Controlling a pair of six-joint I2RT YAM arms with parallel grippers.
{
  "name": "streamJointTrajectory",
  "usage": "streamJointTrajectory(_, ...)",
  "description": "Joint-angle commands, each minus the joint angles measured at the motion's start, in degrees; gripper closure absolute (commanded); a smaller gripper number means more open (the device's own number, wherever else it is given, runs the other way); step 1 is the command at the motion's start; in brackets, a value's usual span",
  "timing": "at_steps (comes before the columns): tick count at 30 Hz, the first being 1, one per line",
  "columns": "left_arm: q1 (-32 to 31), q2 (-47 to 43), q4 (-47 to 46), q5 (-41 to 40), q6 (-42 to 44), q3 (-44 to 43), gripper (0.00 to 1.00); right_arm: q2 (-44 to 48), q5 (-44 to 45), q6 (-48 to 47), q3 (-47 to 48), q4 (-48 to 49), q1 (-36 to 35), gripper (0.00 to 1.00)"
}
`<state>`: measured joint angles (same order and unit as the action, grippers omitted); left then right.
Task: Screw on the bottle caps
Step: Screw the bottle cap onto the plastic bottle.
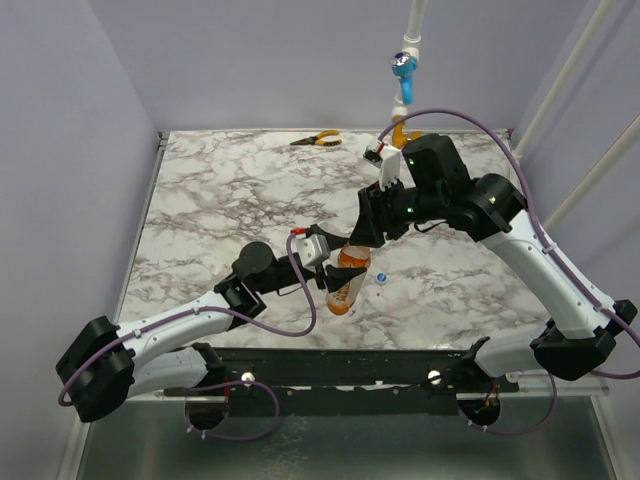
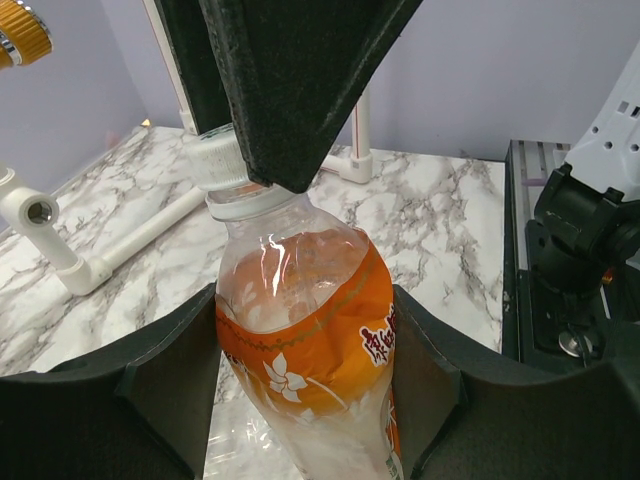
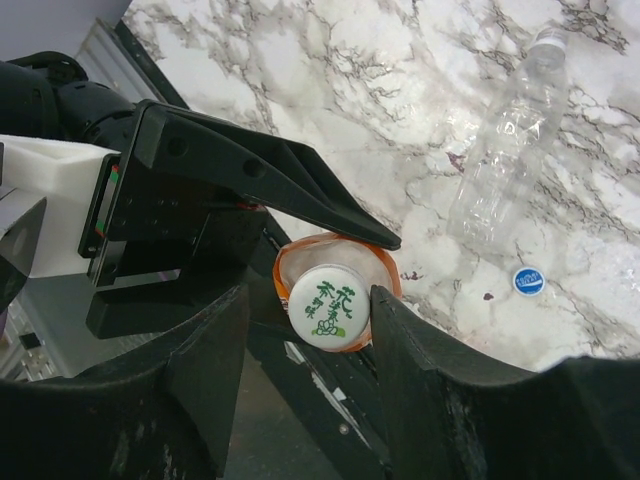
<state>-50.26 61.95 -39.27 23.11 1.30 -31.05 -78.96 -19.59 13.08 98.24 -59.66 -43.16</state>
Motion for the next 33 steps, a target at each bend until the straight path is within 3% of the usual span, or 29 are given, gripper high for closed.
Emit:
streamJointTrajectory(1,0.6,0.7,-0.2,-0.6,-0.2,-1.4,0.7,0.7,-2.0,0.9,-0.7,0.5,-0.3,0.45)
streamJointTrajectory(27,2.1,1.1,-0.7,-1.7,-0.3,-1.4,0.7,3.7,-1.0,1.8,-1.2,-1.3,-0.4,0.45)
streamJointTrajectory(33,2.1,0.5,-0.8,-1.5,-0.5,-1.3,0.7,3.8,5.8,3.7,-0.5,-2.1,-0.4,0.44)
